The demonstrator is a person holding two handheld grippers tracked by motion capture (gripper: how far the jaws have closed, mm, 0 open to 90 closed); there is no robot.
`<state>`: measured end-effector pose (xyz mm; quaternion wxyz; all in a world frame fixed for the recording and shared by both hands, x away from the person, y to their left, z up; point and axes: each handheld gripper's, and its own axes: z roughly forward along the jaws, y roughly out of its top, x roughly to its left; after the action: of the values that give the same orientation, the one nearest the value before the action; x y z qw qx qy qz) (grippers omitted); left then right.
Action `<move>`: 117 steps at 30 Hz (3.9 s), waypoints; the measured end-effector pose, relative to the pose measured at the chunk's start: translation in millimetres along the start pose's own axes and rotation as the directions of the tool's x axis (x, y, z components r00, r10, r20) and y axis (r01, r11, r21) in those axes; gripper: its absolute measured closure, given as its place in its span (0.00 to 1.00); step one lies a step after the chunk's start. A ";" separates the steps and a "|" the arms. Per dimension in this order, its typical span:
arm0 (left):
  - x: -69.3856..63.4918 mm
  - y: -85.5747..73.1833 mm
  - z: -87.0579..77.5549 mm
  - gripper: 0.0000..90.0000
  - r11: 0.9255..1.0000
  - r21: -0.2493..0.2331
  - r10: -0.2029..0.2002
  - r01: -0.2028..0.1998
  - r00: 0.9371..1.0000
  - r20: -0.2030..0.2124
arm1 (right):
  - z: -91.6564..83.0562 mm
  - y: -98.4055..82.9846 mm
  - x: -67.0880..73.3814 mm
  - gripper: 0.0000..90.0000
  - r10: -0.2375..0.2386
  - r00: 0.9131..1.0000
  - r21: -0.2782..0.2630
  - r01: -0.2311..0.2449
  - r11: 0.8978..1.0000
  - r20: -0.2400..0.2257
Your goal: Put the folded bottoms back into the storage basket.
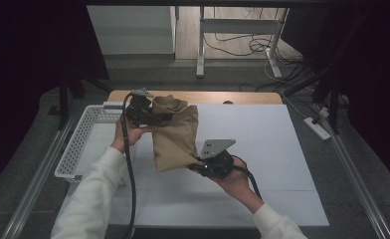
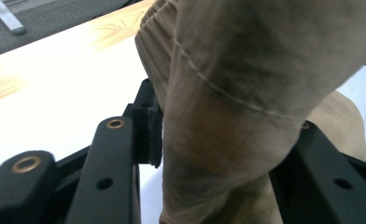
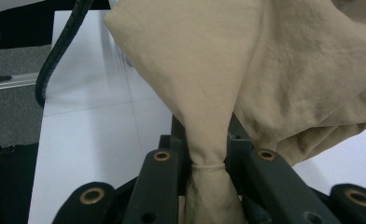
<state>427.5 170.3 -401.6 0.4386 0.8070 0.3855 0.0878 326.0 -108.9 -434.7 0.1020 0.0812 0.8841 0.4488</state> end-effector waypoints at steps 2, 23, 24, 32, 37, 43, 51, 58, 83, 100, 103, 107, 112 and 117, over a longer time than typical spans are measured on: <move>0.8 -0.7 -2.6 0.64 1.000 -0.003 -0.001 0.001 1.000 -0.003 | 1.1 1.5 0.3 0.87 0.000 1.000 -0.003 0.000 1.000 -0.002; 8.9 -10.2 -31.6 0.64 0.999 -0.033 -0.012 0.011 1.000 -0.029 | 17.2 17.1 6.9 0.88 -0.015 0.999 -0.028 0.015 0.999 -0.029; 9.3 -10.8 -32.6 0.64 0.999 -0.036 -0.015 0.014 0.999 -0.030 | 18.8 18.2 7.6 0.88 -0.015 0.999 -0.031 0.014 0.999 -0.031; 15.7 -18.1 -45.1 0.64 0.999 -0.047 -0.029 0.027 0.999 -0.042 | 28.5 24.7 10.0 0.88 -0.022 0.999 -0.043 0.020 0.999 -0.044; 18.9 -21.7 -51.6 0.64 0.998 -0.052 -0.032 0.030 0.998 -0.051 | 33.8 28.0 11.7 0.88 -0.024 0.998 -0.047 0.022 0.999 -0.051; 22.4 -24.6 -59.8 0.64 0.998 -0.059 -0.036 0.032 0.997 -0.063 | 40.1 32.7 13.1 0.88 -0.027 0.998 -0.055 0.023 0.998 -0.058; 26.8 -28.1 -72.8 0.64 0.996 -0.078 -0.046 0.040 0.996 -0.076 | 48.0 41.4 15.5 0.88 -0.037 0.997 -0.054 0.034 0.998 -0.066; 31.8 -30.1 -82.3 0.64 0.996 -0.080 -0.050 0.043 0.995 -0.092 | 55.5 49.0 17.1 0.88 -0.042 0.996 -0.063 0.038 0.997 -0.073; 53.5 -43.6 -110.7 0.64 0.994 -0.083 -0.084 0.073 0.986 -0.143 | 86.1 75.6 23.6 0.88 -0.061 0.993 -0.069 0.055 0.996 -0.099; 82.0 -59.7 -130.2 0.64 0.992 -0.079 -0.112 0.100 0.981 -0.159 | 119.9 95.2 29.7 0.88 -0.060 0.992 -0.056 0.054 0.997 -0.114; 86.8 -62.2 -133.8 0.64 0.992 -0.079 -0.115 0.103 0.980 -0.162 | 124.7 99.6 30.9 0.88 -0.062 0.991 -0.055 0.056 0.997 -0.118; 92.4 -65.0 -138.2 0.64 0.991 -0.077 -0.118 0.106 0.979 -0.166 | 132.4 104.7 32.8 0.88 -0.059 0.991 -0.055 0.052 0.997 -0.123; 99.0 -67.5 -139.5 0.64 0.991 -0.070 -0.123 0.112 0.978 -0.170 | 141.1 109.2 33.4 0.88 -0.056 0.990 -0.047 0.051 0.998 -0.131; 105.2 -69.7 -138.7 0.64 0.990 -0.064 -0.132 0.122 0.976 -0.174 | 147.9 113.3 33.4 0.87 -0.049 0.990 -0.049 0.043 0.998 -0.136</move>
<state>395.3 354.9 -393.1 0.4284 0.7577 0.4715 0.1417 337.1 80.1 -431.7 0.0532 0.0275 0.8800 0.4712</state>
